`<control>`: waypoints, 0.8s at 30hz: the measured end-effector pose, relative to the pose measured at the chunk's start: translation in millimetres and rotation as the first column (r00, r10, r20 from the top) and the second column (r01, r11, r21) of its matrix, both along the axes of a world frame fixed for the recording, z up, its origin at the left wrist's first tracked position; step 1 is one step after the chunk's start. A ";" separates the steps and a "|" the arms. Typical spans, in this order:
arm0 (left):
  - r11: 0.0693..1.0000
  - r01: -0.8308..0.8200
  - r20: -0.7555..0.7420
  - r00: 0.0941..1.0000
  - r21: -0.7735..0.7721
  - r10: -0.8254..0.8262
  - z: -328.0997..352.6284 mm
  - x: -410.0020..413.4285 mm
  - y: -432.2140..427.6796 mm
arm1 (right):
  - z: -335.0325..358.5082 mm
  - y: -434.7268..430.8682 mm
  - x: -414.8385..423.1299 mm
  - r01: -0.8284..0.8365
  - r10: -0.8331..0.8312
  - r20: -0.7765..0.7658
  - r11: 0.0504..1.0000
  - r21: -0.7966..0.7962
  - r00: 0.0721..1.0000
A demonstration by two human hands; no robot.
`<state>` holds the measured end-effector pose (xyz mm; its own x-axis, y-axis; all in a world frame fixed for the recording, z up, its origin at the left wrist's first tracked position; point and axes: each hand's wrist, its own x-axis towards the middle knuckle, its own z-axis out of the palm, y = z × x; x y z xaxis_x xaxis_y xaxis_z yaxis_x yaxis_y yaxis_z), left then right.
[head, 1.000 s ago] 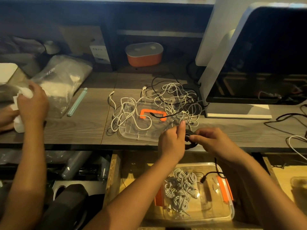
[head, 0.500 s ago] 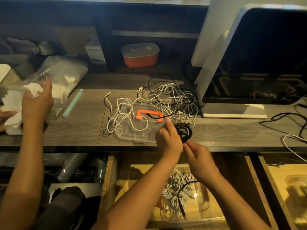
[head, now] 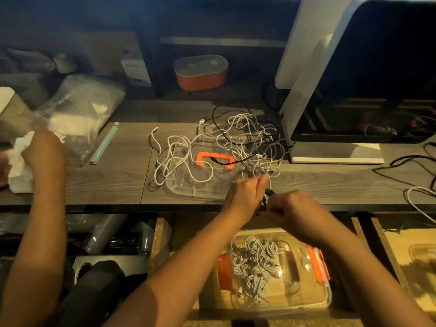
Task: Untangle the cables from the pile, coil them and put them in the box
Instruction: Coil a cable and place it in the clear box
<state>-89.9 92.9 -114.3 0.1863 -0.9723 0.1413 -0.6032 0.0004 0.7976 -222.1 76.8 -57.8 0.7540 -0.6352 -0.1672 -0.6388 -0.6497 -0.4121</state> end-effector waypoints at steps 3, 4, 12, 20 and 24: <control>0.981 0.150 -0.055 0.988 0.123 -0.144 -0.1 0.1 10.6 | 17.4 -18.8 -6.6 0.059 -0.059 0.006 0.996 0.065 0.998; 0.977 0.174 -0.103 0.981 0.127 -0.162 2.3 -1.6 14.1 | 21.5 -23.7 -9.6 0.068 -0.077 0.065 0.989 0.134 0.995; 0.989 0.109 -0.624 0.782 0.104 -0.021 21.7 -18.1 24.4 | -3.5 -26.8 -16.2 0.015 -0.578 0.450 0.625 0.780 0.681; 0.871 -0.469 -0.586 0.669 0.144 0.457 9.7 -22.9 28.8 | -45.6 30.8 19.5 0.200 -0.564 0.486 0.764 0.614 0.668; 0.811 -0.557 -0.565 0.617 0.180 0.548 16.0 -15.4 17.2 | -56.9 45.3 18.4 0.182 -0.285 0.313 0.930 0.321 0.906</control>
